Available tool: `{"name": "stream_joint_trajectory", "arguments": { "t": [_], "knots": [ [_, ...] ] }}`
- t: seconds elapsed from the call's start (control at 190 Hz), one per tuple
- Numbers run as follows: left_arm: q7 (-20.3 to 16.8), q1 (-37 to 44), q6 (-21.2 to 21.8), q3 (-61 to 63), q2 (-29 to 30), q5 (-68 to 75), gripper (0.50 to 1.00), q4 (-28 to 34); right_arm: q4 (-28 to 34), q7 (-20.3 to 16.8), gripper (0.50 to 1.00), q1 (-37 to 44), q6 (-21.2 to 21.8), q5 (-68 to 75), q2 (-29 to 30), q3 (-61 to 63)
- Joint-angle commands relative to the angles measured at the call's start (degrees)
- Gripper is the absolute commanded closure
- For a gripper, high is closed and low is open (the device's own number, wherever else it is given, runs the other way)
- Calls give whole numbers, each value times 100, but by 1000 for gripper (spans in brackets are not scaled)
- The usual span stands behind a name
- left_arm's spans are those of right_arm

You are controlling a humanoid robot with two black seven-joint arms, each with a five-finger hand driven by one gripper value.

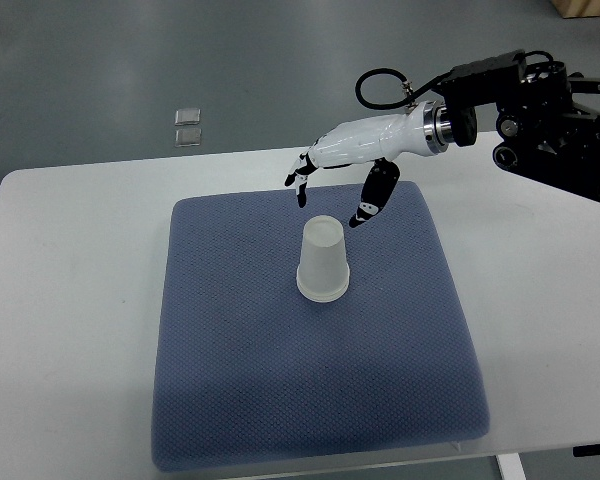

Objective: Stack paper cups

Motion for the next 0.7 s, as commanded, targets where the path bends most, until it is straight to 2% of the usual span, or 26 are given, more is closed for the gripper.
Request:
{"name": "stream_joint_trajectory", "arguments": {
  "t": [0.0, 0.153, 0.29, 0.39, 0.621, 0.695],
  "knots": [
    [0, 0, 0, 0, 0, 0, 500, 0, -67, 0, 597, -17, -25, 10, -39, 180],
    [0, 0, 0, 0, 0, 0, 500, 0, -683, -9, 597, -271, -34, 511, 75, 858],
    [0, 0, 0, 0, 0, 0, 500, 0, -1631, -9, 597, -737, -104, 2232, 392, 1420],
    [0, 0, 0, 0, 0, 0, 500, 0, -2089, -9, 595, -904, -244, 3375, 453, 1508],
    [0, 0, 0, 0, 0, 0, 500, 0, -2502, 0, 595, -1379, -684, 5767, 488, 1508],
    [0, 0, 0, 0, 0, 0, 500, 0, -2669, -9, 595, -1651, -965, 6742, 594, 1508]
  ]
}}
